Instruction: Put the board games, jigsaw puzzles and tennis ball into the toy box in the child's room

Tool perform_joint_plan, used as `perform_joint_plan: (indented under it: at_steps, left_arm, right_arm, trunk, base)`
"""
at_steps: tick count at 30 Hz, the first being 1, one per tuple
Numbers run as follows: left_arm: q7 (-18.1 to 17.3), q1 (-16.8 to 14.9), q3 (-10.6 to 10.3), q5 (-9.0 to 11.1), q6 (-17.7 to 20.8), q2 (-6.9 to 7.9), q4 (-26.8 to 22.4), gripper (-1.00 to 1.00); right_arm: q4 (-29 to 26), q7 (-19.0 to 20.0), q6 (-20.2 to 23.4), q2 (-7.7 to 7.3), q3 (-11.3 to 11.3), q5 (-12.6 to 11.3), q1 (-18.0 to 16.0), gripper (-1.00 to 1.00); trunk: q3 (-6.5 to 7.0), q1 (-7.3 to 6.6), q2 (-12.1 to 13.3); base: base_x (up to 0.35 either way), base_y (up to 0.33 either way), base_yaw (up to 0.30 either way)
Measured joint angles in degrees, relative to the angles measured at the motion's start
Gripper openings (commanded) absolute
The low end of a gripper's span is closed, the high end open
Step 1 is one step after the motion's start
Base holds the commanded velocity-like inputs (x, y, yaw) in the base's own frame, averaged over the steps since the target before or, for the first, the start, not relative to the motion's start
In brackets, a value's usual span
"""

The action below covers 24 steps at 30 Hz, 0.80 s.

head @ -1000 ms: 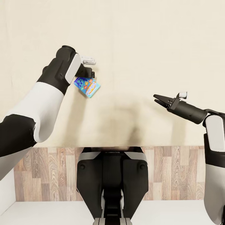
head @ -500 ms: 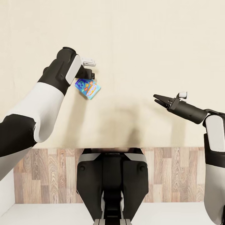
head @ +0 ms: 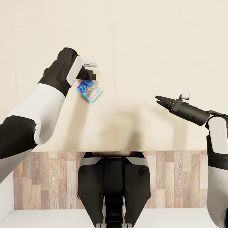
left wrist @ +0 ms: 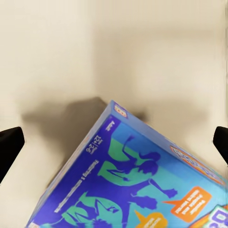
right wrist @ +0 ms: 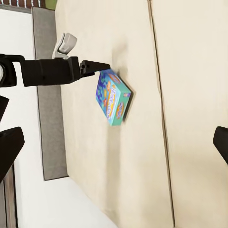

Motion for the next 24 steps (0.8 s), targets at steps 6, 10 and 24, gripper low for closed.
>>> perform_joint_plan:
  at_steps: [6,10,24]
  left_arm:
    - [0.0,0.0,-0.1,0.0,0.0,0.0,0.0,1.0]
    - [0.0,0.0,-0.6,0.0,0.0,0.0,0.3,1.0]
    - [0.0,0.5,-4.3,0.1,-0.1,0.08,1.2,1.0]
  right_arm:
    - [0.0,0.0,0.0,0.0,0.0,0.0,0.0,1.0]
    - [0.0,0.0,0.0,0.0,0.0,0.0,0.0,1.0]
    - [0.0,0.0,0.0,0.0,0.0,0.0,0.0,1.0]
  trunk:
    - [0.45,0.0,0.0]
    - [0.57,0.0,0.0]
    - [0.63,0.01,0.0]
  base:
    - [0.0,0.0,0.0]
    - [0.0,0.0,0.0]
    - [0.0,0.0,0.0]
